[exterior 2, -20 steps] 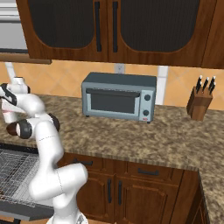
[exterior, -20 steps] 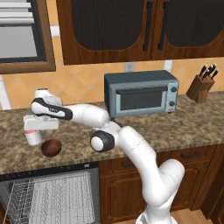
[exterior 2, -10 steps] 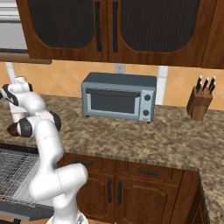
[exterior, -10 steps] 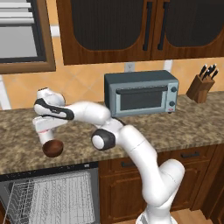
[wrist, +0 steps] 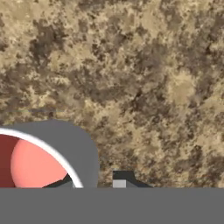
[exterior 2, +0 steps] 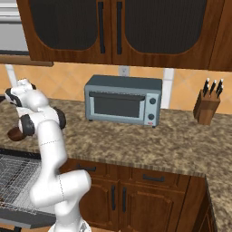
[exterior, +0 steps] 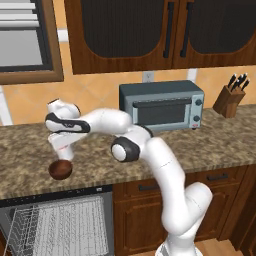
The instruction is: Pick up the cup and bowl from the counter, place them in the dishwasher, and close the dishwasher door.
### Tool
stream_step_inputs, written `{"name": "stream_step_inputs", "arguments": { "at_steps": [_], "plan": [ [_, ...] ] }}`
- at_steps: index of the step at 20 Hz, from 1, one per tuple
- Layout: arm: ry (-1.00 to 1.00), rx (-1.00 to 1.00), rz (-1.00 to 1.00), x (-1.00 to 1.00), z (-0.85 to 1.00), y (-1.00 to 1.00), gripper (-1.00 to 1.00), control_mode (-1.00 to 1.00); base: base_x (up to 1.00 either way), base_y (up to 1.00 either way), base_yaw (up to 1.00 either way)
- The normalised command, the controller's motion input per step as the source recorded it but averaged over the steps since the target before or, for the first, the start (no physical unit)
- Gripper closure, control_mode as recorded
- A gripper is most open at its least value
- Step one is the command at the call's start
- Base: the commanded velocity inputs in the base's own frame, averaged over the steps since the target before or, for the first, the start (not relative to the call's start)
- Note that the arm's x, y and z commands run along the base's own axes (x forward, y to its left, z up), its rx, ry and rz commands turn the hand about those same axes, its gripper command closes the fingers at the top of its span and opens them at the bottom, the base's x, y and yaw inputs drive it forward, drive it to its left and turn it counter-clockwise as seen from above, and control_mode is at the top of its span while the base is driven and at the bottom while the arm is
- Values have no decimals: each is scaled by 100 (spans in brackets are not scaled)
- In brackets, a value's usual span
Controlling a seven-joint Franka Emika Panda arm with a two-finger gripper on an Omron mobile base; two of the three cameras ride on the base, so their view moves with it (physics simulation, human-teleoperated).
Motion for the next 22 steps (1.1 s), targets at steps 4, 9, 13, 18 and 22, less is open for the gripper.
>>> {"name": "stream_step_inputs", "arguments": {
  "at_steps": [4,9,13,18,22],
  "plan": [
    [-8,14,0,-100,-55,-100,100,-100,0,0,0],
    [-8,10,-1,-100,7,-100,100,-100,0,0,0],
    [-16,13,-5,-100,0,-100,100,-100,0,0,0],
    [-23,33,-9,-100,2,-44,100,-100,0,0,0],
    [-19,30,-27,-100,12,-1,100,-100,0,0,0]
  ]
}}
